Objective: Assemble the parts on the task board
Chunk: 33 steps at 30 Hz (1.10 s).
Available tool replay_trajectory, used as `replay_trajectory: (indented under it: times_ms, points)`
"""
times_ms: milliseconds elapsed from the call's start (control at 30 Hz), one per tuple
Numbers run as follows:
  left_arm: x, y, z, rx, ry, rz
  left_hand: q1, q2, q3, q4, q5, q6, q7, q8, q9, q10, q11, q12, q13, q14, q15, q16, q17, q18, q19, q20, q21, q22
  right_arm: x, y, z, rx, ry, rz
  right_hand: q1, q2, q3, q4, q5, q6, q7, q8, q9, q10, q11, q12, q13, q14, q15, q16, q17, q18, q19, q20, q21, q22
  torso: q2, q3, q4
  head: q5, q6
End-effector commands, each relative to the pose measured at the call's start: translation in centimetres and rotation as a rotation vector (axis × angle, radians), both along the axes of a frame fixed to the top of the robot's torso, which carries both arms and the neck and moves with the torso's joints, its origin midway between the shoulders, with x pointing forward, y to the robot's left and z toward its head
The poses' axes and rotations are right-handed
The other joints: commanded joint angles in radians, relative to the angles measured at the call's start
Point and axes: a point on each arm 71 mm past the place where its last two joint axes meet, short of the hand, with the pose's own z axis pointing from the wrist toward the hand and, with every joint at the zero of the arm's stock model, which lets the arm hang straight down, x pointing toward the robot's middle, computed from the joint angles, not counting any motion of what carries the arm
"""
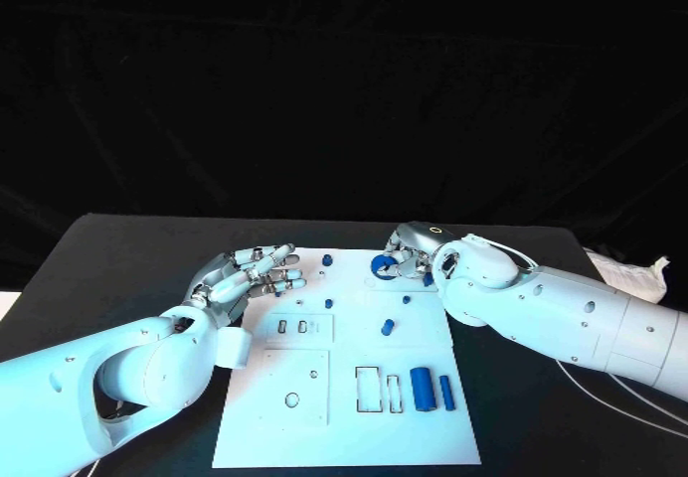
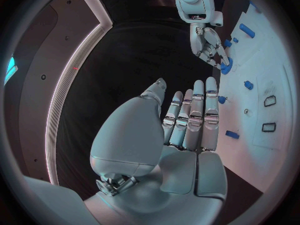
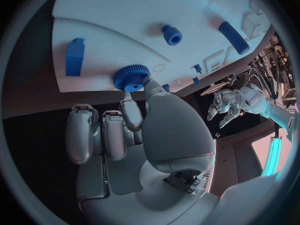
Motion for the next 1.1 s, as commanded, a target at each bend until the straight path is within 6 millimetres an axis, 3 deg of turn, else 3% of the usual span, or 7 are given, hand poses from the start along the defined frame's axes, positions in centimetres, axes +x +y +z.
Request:
replay_trajectory:
  times_ms: [33,200,433,733,900,967,1100]
  points:
    - [-0.1,-0.3,0.2,-0.010,-0.009,-0.023,-0.004,0.009,0.001,-0.008,-0.004,-0.001,0.003,-0.005,-0.002,-0.002,0.002,-0.004,-0.001,0.002,0.006,-0.004,0.001,0.009,0.004,0.001,-0.005,-0.001,-0.2,-0.1,-0.7,-0.027,0.011,0.003,0.054,0.030,0.032,-0.024,-0.018,0.032,-0.012,0.016,0.012,0.000,-0.015,0.004,0.003,0.075,-0.012,0.007,0.101,-0.021,0.005,-0.008,0.005,0.004,0.000,0.0003,-0.0003,0.001,0.000]
    - [-0.1,-0.3,0.2,-0.011,-0.009,-0.024,-0.005,0.009,0.001,-0.009,-0.003,-0.001,0.003,-0.005,-0.001,-0.002,0.002,-0.004,-0.001,0.002,0.006,-0.005,0.002,0.009,0.005,0.001,-0.006,-0.002,-0.5,0.4,-0.2,-0.001,-0.047,0.023,0.071,0.044,0.058,-0.043,-0.026,0.059,-0.023,0.027,0.021,0.005,-0.024,0.007,0.009,0.077,-0.019,0.010,0.108,-0.022,0.007,-0.015,0.007,0.009,0.000,0.0004,0.0002,0.000,0.001]
    - [-0.1,-0.5,0.2,-0.012,-0.009,-0.026,-0.004,0.012,0.004,-0.011,-0.003,-0.001,0.003,-0.005,-0.001,-0.002,0.002,-0.005,-0.001,0.002,0.006,-0.006,0.003,0.009,0.005,0.001,-0.007,-0.003,-1.4,1.8,0.8,0.058,-0.138,0.074,0.054,0.041,0.075,-0.046,0.006,0.066,-0.027,0.025,0.028,0.007,-0.028,0.003,0.010,0.077,-0.023,0.012,0.112,-0.024,0.010,-0.021,0.010,0.015,-0.001,-0.0004,0.0012,0.001,0.003]
    - [-0.1,-0.6,0.2,-0.012,-0.009,-0.028,-0.003,0.013,0.005,-0.012,-0.003,-0.001,0.002,-0.006,-0.001,-0.002,0.002,-0.005,-0.001,0.002,0.006,-0.006,0.003,0.009,0.005,0.001,-0.008,-0.003,-2.8,5.0,1.8,0.098,-0.165,0.149,0.034,0.036,0.079,-0.041,0.012,0.062,-0.025,0.019,0.030,0.007,-0.027,-0.002,0.009,0.077,-0.023,0.012,0.111,-0.024,0.010,-0.022,0.010,0.015,0.000,-0.0009,0.0027,-0.002,0.009]
    - [-0.2,-0.9,0.2,-0.016,-0.008,-0.037,-0.001,0.015,0.007,-0.015,-0.002,-0.001,0.002,-0.006,-0.001,-0.002,0.002,-0.005,-0.001,0.003,0.006,-0.007,0.004,0.010,0.006,0.001,-0.008,-0.003,-2.9,6.9,2.0,0.114,-0.163,0.172,0.031,0.035,0.079,-0.040,0.012,0.061,-0.025,0.018,0.031,0.007,-0.026,-0.002,0.009,0.077,-0.023,0.012,0.112,-0.024,0.010,-0.022,0.010,0.015,-0.001,-0.0027,0.0034,0.004,0.009]
    - [-0.2,-1.0,0.2,-0.017,-0.008,-0.039,-0.001,0.015,0.007,-0.015,-0.002,-0.001,0.002,-0.006,-0.001,-0.002,0.002,-0.005,-0.001,0.003,0.006,-0.007,0.004,0.010,0.006,0.001,-0.008,-0.003,-2.9,7.6,2.0,0.115,-0.161,0.181,0.030,0.035,0.080,-0.040,0.014,0.061,-0.025,0.017,0.031,0.009,-0.026,0.000,0.011,0.078,-0.023,0.013,0.115,-0.024,0.010,-0.022,0.010,0.016,0.000,-0.0010,0.0016,0.007,0.010]
    - [-0.2,-1.0,0.2,-0.018,-0.007,-0.039,-0.001,0.015,0.007,-0.015,-0.002,-0.001,0.002,-0.006,-0.001,-0.002,0.002,-0.005,-0.001,0.003,0.006,-0.007,0.004,0.010,0.006,0.001,-0.008,-0.003,-2.7,8.8,1.7,0.108,-0.148,0.193,0.028,0.034,0.081,-0.039,0.014,0.061,-0.025,0.017,0.031,0.009,-0.026,0.001,0.011,0.078,-0.023,0.013,0.115,-0.024,0.010,-0.022,0.011,0.016,0.000,-0.0011,0.0007,0.008,0.009]
